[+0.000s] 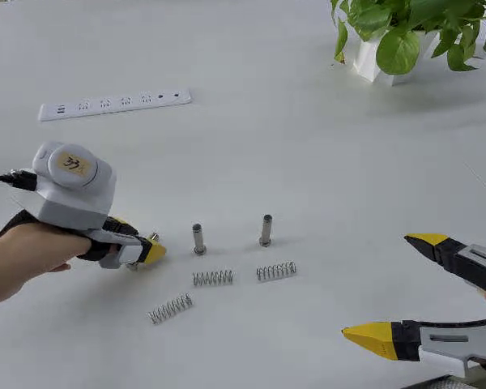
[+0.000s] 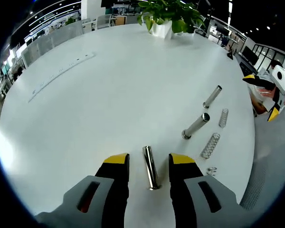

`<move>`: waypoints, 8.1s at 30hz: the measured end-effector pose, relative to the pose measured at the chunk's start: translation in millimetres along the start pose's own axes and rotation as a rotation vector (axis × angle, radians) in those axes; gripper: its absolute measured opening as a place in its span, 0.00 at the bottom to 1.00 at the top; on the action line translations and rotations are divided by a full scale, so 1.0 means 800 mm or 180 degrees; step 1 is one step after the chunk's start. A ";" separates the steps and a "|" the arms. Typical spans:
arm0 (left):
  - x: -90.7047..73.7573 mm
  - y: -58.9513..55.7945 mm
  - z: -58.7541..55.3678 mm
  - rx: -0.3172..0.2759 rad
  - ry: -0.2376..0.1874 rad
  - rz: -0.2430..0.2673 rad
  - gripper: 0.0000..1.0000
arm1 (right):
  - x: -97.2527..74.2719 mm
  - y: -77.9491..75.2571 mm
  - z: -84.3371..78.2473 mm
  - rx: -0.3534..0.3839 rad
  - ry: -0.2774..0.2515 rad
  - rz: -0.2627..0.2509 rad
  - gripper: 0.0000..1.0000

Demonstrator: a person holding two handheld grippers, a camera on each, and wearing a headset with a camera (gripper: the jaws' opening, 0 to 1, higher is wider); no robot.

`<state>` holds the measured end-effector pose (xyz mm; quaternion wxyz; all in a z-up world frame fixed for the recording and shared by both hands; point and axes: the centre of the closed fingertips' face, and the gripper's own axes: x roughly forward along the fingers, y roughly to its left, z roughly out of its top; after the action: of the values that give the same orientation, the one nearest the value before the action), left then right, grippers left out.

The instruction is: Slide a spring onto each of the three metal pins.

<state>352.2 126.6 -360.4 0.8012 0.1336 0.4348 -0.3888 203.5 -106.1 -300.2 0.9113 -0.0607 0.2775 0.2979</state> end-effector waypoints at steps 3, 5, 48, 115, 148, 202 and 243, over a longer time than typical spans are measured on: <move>0.001 0.000 0.001 0.0001 0.0017 0.0016 0.26 | -0.001 -0.001 -0.003 0.0009 0.0017 -0.0011 0.95; 0.001 0.000 0.000 0.0041 0.0049 0.0047 0.23 | -0.002 -0.001 -0.004 0.0011 0.0025 -0.0014 0.95; 0.009 0.004 -0.004 0.0020 0.0524 0.0365 0.04 | 0.003 -0.002 -0.005 -0.0001 0.0025 0.0015 0.94; -0.060 -0.009 -0.006 -0.0037 -0.0171 0.0433 0.05 | 0.016 0.018 -0.001 -0.0133 0.0082 0.0177 0.94; -0.062 -0.010 -0.009 -0.0027 -0.0175 0.0402 0.05 | 0.015 0.020 -0.002 -0.0119 0.0070 0.0184 0.93; -0.071 -0.027 0.003 -0.0025 -0.0780 0.0192 0.99 | 0.018 0.020 0.000 -0.0204 0.0109 0.0196 0.99; -0.108 -0.079 -0.073 -0.0137 -0.1070 0.0247 0.91 | 0.027 0.035 0.003 -0.0311 0.0183 0.0357 0.99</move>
<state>243.7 160.8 -317.7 0.8797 0.0663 0.2973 -0.3650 203.0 -71.7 -308.6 0.8808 -0.0980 0.2918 0.3598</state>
